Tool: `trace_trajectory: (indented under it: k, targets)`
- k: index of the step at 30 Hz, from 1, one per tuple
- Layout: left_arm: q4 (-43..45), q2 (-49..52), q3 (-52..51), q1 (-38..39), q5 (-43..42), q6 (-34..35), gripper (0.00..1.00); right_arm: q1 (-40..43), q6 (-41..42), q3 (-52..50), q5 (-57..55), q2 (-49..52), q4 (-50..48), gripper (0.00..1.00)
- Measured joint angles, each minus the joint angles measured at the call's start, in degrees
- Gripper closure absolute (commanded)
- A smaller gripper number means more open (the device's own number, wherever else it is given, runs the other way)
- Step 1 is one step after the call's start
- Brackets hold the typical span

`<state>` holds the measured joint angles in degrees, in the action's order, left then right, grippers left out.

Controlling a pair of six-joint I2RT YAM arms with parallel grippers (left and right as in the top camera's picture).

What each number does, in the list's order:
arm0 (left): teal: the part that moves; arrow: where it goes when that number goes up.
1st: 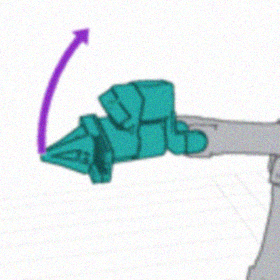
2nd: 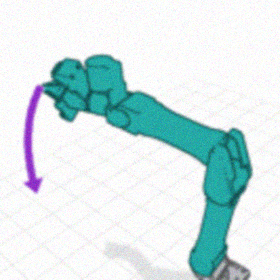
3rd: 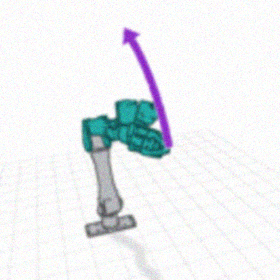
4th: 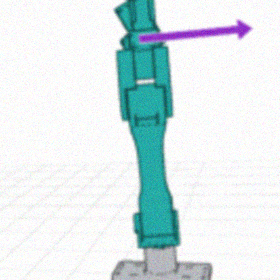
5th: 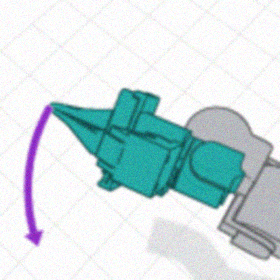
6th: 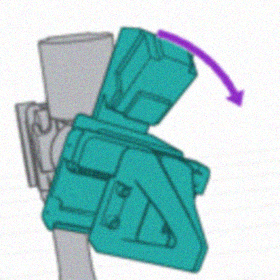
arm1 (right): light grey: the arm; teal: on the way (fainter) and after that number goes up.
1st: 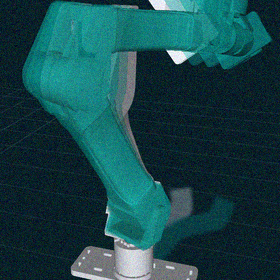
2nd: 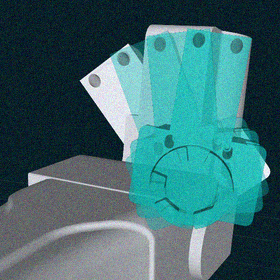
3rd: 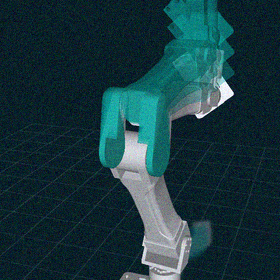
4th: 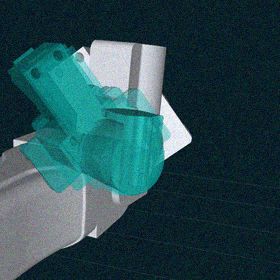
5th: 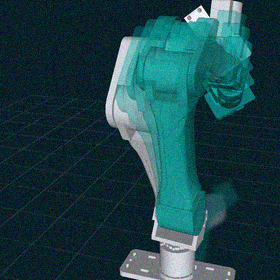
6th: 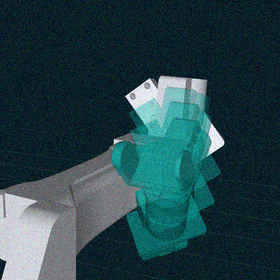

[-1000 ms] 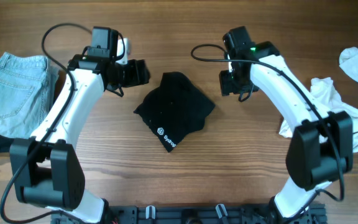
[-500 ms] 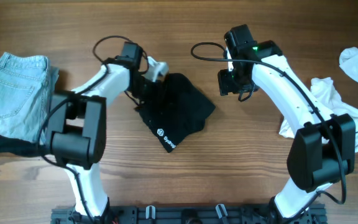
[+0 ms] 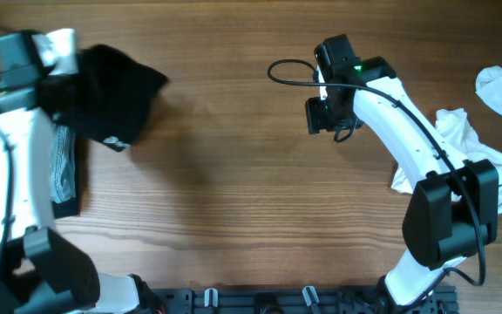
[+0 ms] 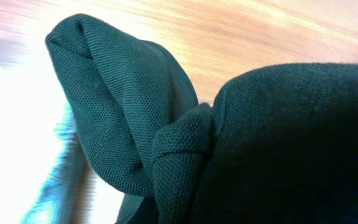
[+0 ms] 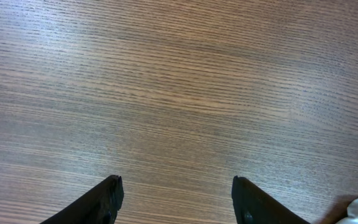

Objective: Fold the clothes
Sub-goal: 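Grasp the folded shirt with the left gripper and place it on the jeans, then release the shirt and withdraw the left gripper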

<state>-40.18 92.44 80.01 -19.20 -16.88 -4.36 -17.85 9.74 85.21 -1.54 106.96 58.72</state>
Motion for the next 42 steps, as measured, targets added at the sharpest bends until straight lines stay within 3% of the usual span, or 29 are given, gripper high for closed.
trace_trajectory:
  k: [3, 10, 13, 15, 16, 17, 18, 22, 27, 32, 42]
  targets:
    - [1.9, -0.3, 0.0, -8.7, 0.7, 0.7, 0.96, 0.0, 0.0, 0.0, 0.0, 0.0, 0.0, 0.38]
    - [4.6, -0.3, 0.0, -19.7, 0.3, 3.1, 0.95, 0.0, 0.0, 0.0, 0.0, 0.0, -0.1, 0.38]
    - [5.5, 1.1, 0.0, -22.4, 0.0, 3.3, 0.87, 0.0, 0.0, 0.0, 0.0, 0.0, -0.2, 0.38]
    - [5.8, 3.1, 0.0, -23.8, -0.1, 3.7, 0.55, 0.0, 0.0, 0.0, 0.0, 0.0, -0.2, 0.38]
    - [5.8, 3.7, 0.0, -24.6, -0.1, 3.7, 0.28, 0.0, 0.0, 0.0, 0.0, 0.0, -0.2, 0.37]
    - [6.2, 4.2, 0.0, -25.8, -0.1, 4.0, 0.09, 0.0, 0.0, 0.0, 0.0, 0.0, -0.2, 0.37]
    - [6.8, 4.3, 0.0, -27.5, -0.1, 4.9, 0.00, 0.0, 0.0, 0.0, 0.0, 0.0, -0.2, 0.37]
    - [7.2, 4.3, 0.0, -33.0, -3.8, 9.6, 0.00, 0.0, 0.0, 0.0, 0.0, 0.0, -0.3, 0.33]
    - [7.6, 4.3, 0.0, -27.9, -17.8, 10.6, 0.00, 0.0, 0.0, 0.0, 0.0, 0.0, -1.2, 0.33]
    - [5.9, 5.2, 0.0, -21.0, -14.0, 10.7, 0.00, 0.0, 0.0, 0.0, 0.0, 0.0, -0.9, 0.33]
    - [7.0, 17.7, -0.3, -26.4, -15.9, 10.7, 0.00, 0.0, 0.0, 0.0, 0.0, 0.0, -0.4, 0.32]
